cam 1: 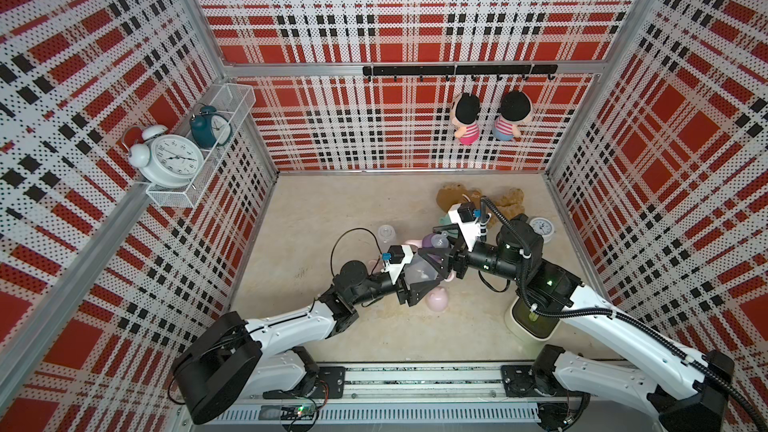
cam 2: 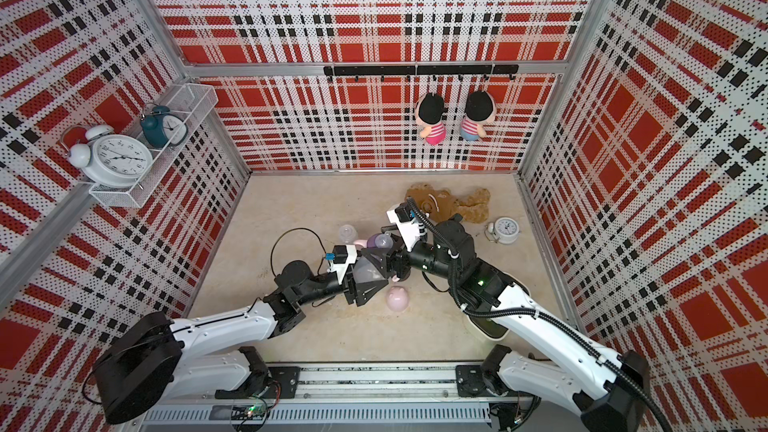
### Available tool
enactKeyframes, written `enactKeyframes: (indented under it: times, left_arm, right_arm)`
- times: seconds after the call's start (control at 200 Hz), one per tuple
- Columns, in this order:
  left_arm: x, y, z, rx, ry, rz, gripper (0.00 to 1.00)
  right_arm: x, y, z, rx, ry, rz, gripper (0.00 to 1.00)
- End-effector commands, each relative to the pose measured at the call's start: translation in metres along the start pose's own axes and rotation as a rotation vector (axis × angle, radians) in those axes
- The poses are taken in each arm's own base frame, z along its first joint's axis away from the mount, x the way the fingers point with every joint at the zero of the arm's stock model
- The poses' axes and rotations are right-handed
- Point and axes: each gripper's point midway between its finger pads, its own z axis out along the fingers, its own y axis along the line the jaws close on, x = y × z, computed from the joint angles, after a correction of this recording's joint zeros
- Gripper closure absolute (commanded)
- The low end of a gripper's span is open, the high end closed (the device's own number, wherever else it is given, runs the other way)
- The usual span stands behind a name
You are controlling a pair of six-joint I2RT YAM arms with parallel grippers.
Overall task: Assemble the baby bottles
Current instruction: Screw the nipple onto the baby bottle.
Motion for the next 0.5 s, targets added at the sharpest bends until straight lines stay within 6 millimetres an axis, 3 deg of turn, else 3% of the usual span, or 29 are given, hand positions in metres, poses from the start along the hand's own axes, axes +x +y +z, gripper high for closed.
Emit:
enactKeyframes:
  times: [0.0, 0.326, 0.496]
  left_arm:
    - [-0.013, -0.002, 0.000, 0.015, -0.049, 0.028, 1.00]
    - [-0.015, -0.001, 0.000, 0.004, -0.054, 0.027, 1.00]
    - [-0.017, 0.021, 0.000, -0.152, -0.051, 0.034, 1.00]
  right_arm:
    - [-0.011, 0.000, -0.004, 0.007, -0.039, -0.021, 0.15]
    - [-0.008, -0.003, -0.002, 0.018, -0.029, -0.015, 0.36]
    - [-0.009, -0.013, -0.001, 0.077, -0.016, 0.019, 0.48]
